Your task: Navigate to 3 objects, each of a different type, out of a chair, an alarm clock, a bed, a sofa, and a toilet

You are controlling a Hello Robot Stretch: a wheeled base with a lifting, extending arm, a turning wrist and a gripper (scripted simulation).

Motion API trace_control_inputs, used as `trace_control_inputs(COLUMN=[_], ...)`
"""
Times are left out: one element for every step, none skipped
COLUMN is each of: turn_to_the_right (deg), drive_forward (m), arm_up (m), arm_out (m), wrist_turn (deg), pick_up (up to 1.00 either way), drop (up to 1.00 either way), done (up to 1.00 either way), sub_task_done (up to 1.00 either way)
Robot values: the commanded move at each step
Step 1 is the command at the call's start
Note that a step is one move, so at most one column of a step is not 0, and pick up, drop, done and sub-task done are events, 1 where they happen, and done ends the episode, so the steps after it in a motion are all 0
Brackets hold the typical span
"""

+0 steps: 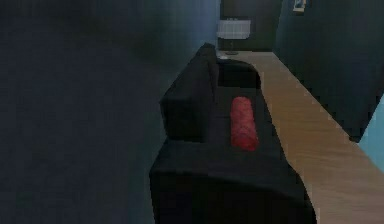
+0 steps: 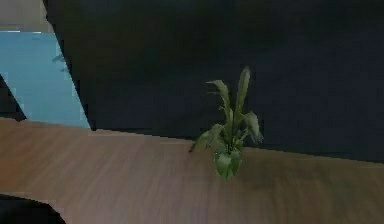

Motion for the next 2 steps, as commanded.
trace_control_inputs(turn_to_the_right=[12.0, 0.0], drive_forward=[0.0, 0.0], arm_up=[0.0, 0.0], arm_out=[0.0, 0.0], wrist_turn=[0.0, 0.0], pick_up=[0.0, 0.0], drop=[0.0, 0.0], done=[0.0, 1.0], sub_task_done=[0.0, 0.0])
